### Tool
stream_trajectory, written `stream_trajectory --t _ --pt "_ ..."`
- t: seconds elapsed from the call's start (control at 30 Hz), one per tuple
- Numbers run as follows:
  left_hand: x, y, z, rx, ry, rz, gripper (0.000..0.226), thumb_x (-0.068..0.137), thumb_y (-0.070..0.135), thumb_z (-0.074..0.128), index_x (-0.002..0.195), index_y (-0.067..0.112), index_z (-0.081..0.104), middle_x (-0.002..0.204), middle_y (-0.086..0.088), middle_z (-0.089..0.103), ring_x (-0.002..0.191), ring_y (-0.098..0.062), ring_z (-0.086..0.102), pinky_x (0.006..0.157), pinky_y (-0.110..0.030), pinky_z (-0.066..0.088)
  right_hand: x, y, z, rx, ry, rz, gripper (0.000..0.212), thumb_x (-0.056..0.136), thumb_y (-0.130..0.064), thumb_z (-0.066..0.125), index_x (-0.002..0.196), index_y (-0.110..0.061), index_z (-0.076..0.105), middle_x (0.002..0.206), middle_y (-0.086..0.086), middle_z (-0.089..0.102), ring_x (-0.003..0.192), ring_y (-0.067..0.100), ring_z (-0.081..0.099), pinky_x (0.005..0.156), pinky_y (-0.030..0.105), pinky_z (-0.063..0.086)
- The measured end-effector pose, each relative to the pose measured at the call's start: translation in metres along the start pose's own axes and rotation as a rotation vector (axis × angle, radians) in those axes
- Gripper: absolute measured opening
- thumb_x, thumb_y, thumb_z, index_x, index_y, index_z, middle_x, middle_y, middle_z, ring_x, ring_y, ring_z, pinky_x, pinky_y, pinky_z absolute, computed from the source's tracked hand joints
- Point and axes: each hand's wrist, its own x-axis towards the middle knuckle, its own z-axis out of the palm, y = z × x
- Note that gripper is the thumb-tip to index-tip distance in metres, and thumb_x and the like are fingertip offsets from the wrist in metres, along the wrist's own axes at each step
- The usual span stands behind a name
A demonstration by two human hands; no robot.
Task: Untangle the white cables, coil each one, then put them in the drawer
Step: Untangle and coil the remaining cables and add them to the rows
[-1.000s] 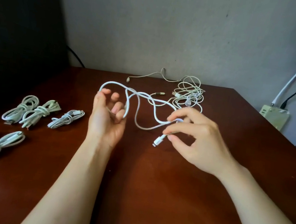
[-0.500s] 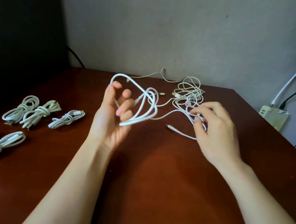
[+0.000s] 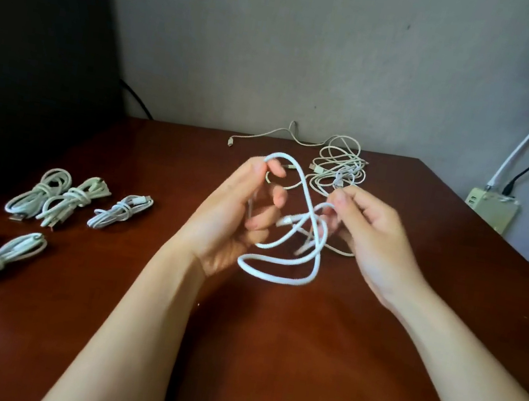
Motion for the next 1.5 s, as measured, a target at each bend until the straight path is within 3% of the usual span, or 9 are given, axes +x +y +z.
stream_trajectory --t 0.1,0.33,0.6,0.73,0.87,1.07,1.23,1.37,1.5 --pt "0.001 -0.007 0.0 0.187 0.028 -0.066 0.023 0.102 0.024 0.033 0.091 0.017 0.052 0.062 0.002 0.049 0.042 -0.003 0.022 0.036 -0.012 0.014 0.0 -0.002 -0.003 -0.016 0.078 -0.029 0.028 0.093 -0.013 0.056 0.066 -0.021 0.06 0.048 -0.012 0.044 0.047 0.004 0.038 0.053 0.012 0.035" --pt "0.001 -0.008 -0.001 0.112 -0.097 -0.082 0.018 0.097 0.02 0.043 0.082 0.014 0.052 0.07 -0.001 0.051 0.049 -0.005 0.035 0.04 -0.012 0.024 0.002 0.006 -0.008 -0.24 0.33 -0.17 0.024 0.089 -0.015 0.065 0.067 -0.023 0.062 0.06 -0.013 0.06 0.062 -0.002 0.051 0.062 0.015 0.04" --pt "-0.003 0.0 -0.01 -0.245 -0.401 0.138 0.023 0.075 0.033 0.071 0.06 0.016 0.064 0.088 0.001 0.06 0.089 -0.016 0.053 0.091 -0.035 0.039 0.013 0.013 -0.027 -0.242 0.556 0.019 0.03 0.092 -0.025 0.061 0.062 -0.026 0.062 0.055 -0.013 0.056 0.062 0.006 0.045 0.059 0.027 0.033" --pt "-0.006 0.001 -0.01 -0.376 -0.265 0.15 0.032 0.077 0.032 0.067 0.052 0.016 0.055 0.081 0.003 0.057 0.085 -0.016 0.055 0.092 -0.036 0.038 0.014 0.018 -0.029 -0.186 0.568 0.177 0.032 0.093 -0.028 0.059 0.062 -0.02 0.062 0.041 -0.014 0.033 0.049 0.008 0.028 0.051 0.026 0.022" --pt "-0.003 0.003 -0.007 -0.423 0.131 0.013 0.034 0.083 0.032 0.055 0.052 0.02 0.049 0.071 0.006 0.057 0.071 -0.011 0.058 0.08 -0.028 0.045 0.014 0.02 -0.03 -0.137 0.569 0.294 0.031 0.093 -0.028 0.059 0.063 -0.019 0.063 0.046 -0.009 0.033 0.051 0.011 0.025 0.05 0.029 0.02" --pt "0.009 -0.014 -0.012 0.013 0.446 -0.175 0.034 0.102 0.03 0.04 0.074 0.02 0.056 0.075 0.005 0.064 0.07 -0.009 0.061 0.073 -0.027 0.048 0.011 0.021 -0.026 -0.261 0.376 0.255 0.033 0.092 -0.032 0.059 0.062 -0.02 0.065 0.052 -0.001 0.036 0.052 0.014 0.031 0.052 0.03 0.024" --pt "0.008 -0.013 -0.012 -0.115 0.47 -0.114 0.035 0.104 0.03 0.036 0.078 0.016 0.056 0.069 0.005 0.071 0.074 -0.013 0.066 0.069 -0.028 0.053 0.004 0.01 -0.014 -0.308 0.091 0.169 0.016 0.085 -0.037 0.066 0.08 -0.024 0.074 0.081 0.0 0.072 0.081 0.013 0.065 0.076 0.03 0.048" --pt "0.009 -0.011 -0.011 -0.121 0.475 -0.047 0.037 0.104 0.033 0.033 0.077 0.018 0.054 0.076 0.004 0.07 0.071 -0.01 0.067 0.064 -0.024 0.056 0.0 0.009 -0.011 -0.366 -0.061 0.141 0.006 0.077 -0.031 0.077 0.074 -0.027 0.073 0.043 -0.001 0.043 0.045 0.01 0.033 0.051 0.026 0.027" --pt "0.01 -0.012 -0.009 -0.114 0.437 0.026 0.037 0.104 0.035 0.034 0.076 0.019 0.053 0.069 0.006 0.067 0.063 -0.008 0.064 0.065 -0.022 0.056 -0.001 0.012 -0.01 -0.513 -0.083 0.168 0.016 0.074 -0.032 0.079 0.065 -0.027 0.067 0.037 -0.008 0.029 0.041 0.009 0.025 0.047 0.024 0.02"
